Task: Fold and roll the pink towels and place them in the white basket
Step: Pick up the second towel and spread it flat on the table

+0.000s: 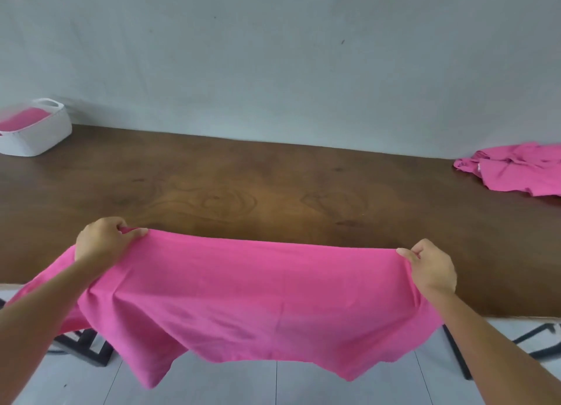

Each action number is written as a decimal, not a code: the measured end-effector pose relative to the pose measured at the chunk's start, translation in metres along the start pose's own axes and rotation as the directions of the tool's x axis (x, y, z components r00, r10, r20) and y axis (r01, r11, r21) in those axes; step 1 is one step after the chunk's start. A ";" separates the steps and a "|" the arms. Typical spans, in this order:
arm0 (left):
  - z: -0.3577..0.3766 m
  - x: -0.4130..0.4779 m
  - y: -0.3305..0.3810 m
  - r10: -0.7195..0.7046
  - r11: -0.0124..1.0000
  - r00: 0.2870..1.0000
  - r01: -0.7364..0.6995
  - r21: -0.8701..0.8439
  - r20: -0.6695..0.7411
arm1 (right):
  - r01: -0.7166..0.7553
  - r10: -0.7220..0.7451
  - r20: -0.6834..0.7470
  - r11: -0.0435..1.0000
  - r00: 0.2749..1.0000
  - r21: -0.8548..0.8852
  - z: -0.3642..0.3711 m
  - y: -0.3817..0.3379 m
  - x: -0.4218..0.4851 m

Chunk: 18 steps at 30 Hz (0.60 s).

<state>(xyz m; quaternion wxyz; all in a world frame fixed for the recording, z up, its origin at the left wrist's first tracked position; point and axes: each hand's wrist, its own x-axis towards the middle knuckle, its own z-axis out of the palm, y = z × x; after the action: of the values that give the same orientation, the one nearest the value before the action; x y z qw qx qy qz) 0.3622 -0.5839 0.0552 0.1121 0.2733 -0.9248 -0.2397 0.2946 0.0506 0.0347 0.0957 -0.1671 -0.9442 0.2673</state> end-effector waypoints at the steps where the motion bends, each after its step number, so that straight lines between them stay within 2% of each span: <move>1: 0.007 0.001 0.003 -0.027 0.999 1.000 0.027 -0.019 0.000 | 0.010 -0.010 0.011 1.000 1.000 -0.011 0.003 0.003 0.007; 7: 0.047 -0.002 0.017 -0.160 0.981 0.986 0.153 -0.118 -0.053 | 0.107 -0.108 -0.019 0.993 0.994 -0.054 0.026 0.020 0.046; 12: 0.062 0.010 0.025 -0.142 0.978 0.981 0.119 -0.170 -0.133 | 0.115 -0.116 -0.016 0.992 0.993 -0.055 0.037 0.012 0.071; 18: 0.071 0.050 0.038 -0.160 0.969 0.980 0.133 -0.208 -0.120 | 0.114 -0.115 -0.026 0.992 0.993 -0.050 0.050 -0.006 0.104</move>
<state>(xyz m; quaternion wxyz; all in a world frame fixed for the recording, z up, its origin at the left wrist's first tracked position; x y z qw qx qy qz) 0.2800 -0.5568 0.0175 0.1833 0.3442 -0.8636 -0.3195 0.1830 0.0604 0.0049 0.1206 -0.1189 -0.9569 0.2359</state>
